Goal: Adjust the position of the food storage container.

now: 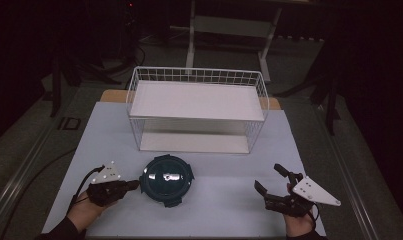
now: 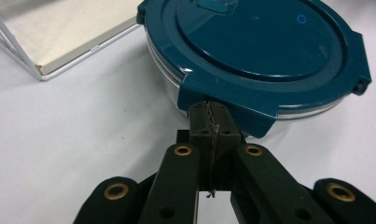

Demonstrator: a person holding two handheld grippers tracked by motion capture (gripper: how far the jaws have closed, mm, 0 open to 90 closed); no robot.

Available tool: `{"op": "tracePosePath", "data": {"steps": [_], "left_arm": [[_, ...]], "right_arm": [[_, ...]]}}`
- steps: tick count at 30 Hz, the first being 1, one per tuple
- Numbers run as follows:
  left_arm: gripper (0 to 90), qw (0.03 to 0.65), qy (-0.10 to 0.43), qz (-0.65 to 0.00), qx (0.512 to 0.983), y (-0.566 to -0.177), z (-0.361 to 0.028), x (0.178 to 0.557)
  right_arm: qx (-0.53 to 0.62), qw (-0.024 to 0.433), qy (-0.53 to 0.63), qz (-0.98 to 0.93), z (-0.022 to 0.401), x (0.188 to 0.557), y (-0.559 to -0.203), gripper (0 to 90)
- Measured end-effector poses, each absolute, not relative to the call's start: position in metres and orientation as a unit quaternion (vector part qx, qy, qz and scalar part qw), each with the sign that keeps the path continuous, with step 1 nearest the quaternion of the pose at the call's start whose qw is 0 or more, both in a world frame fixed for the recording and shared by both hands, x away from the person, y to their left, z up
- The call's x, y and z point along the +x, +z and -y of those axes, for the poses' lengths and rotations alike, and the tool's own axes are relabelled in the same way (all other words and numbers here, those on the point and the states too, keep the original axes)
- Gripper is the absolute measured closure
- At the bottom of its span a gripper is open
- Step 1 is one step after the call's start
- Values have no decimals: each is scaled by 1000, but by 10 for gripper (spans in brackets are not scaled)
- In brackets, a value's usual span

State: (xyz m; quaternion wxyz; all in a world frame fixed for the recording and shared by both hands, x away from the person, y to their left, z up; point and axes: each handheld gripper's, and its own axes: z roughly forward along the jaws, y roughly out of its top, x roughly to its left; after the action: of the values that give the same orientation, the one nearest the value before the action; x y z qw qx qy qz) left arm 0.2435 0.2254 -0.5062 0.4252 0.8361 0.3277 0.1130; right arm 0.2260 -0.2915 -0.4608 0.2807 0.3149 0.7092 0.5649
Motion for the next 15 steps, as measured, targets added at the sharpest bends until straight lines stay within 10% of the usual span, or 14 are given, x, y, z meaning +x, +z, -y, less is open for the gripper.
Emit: {"op": "tracePosePath", "data": {"steps": [15], "left_arm": [[898,417,123,-328,839,-504,-210,268]], "right_arm": [[315,274,565,-712,291,227,-462,138]]}}
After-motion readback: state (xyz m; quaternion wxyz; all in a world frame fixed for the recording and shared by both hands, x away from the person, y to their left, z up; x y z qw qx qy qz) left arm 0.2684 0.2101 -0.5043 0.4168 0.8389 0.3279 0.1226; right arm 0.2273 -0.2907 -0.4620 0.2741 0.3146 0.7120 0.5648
